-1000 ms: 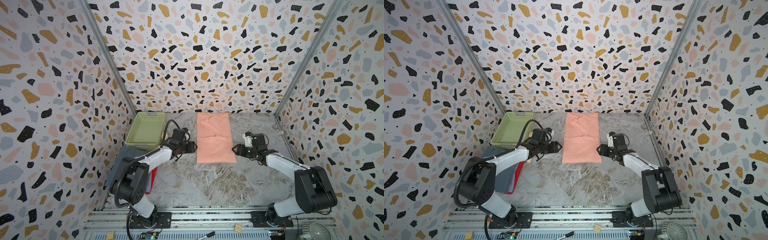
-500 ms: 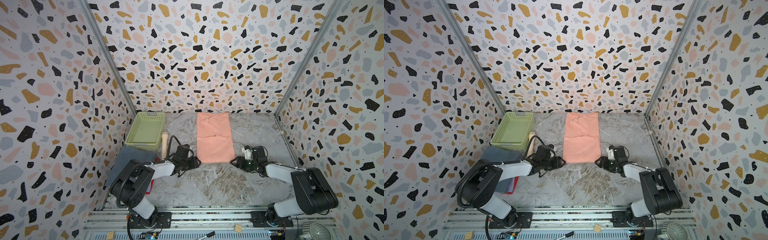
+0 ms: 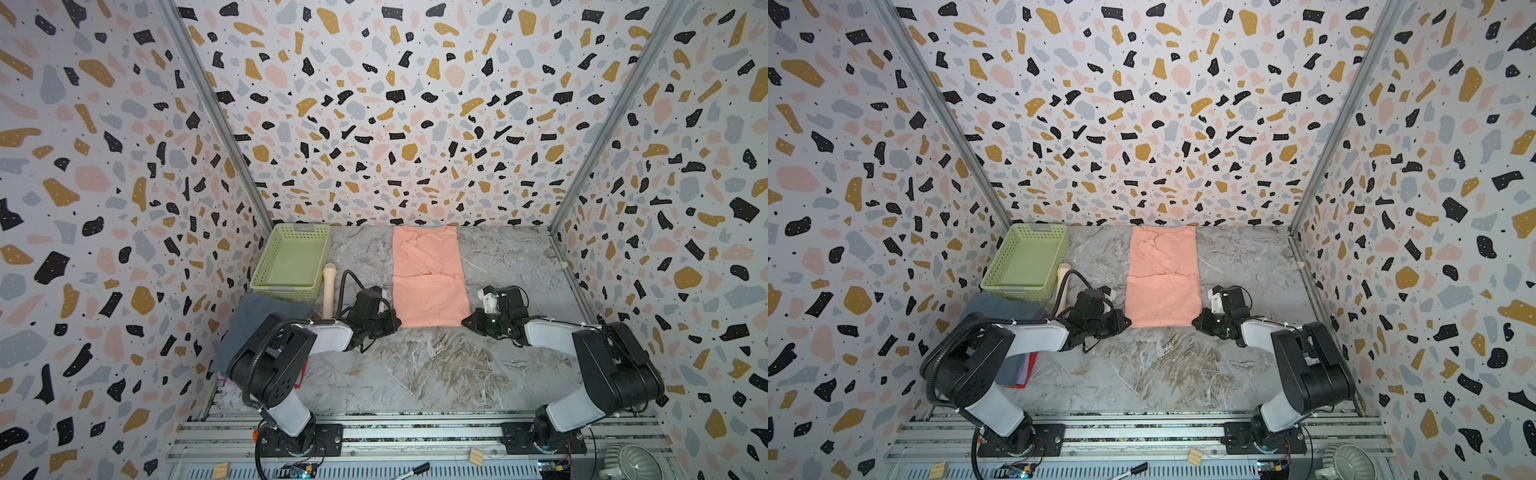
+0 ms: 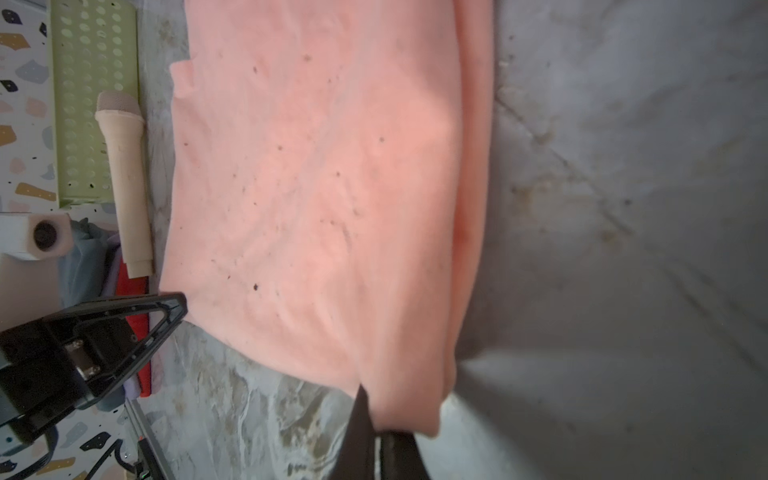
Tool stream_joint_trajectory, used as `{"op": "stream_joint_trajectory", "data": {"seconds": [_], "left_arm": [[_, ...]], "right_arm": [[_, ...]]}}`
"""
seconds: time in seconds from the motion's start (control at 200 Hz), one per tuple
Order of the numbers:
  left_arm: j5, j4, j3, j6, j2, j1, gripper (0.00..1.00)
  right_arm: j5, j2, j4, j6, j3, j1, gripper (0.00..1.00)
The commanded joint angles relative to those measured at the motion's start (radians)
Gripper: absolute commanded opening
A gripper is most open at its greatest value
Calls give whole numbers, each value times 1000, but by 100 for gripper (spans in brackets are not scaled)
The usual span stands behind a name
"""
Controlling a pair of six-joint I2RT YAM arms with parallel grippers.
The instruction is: Fold and stack the t-shirts
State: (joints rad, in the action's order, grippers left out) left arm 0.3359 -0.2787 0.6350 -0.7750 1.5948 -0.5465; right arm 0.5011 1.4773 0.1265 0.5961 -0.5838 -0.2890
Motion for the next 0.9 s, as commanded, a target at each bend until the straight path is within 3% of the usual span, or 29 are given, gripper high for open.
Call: {"op": "stream_joint_trajectory", "data": {"seconds": [0.0, 0.21, 0.345, 0.606, 0.891], "left_arm": [[13, 163, -62, 60, -117, -43, 0], [4, 347, -157, -6, -403, -209, 0], [-28, 400, -143, -72, -559, -242, 0], [-107, 434, 18, -16, -582, -232, 0], [-28, 362, 218, 131, -383, -48, 0]], "right_arm": [[-25, -175, -200, -66, 46, -37, 0], [-70, -557, -570, -18, 94, -178, 0], [-50, -685, -634, 17, 43, -240, 0], [-142, -615, -485, 14, -77, -256, 0], [-143, -331, -251, -55, -294, -180, 0]]}}
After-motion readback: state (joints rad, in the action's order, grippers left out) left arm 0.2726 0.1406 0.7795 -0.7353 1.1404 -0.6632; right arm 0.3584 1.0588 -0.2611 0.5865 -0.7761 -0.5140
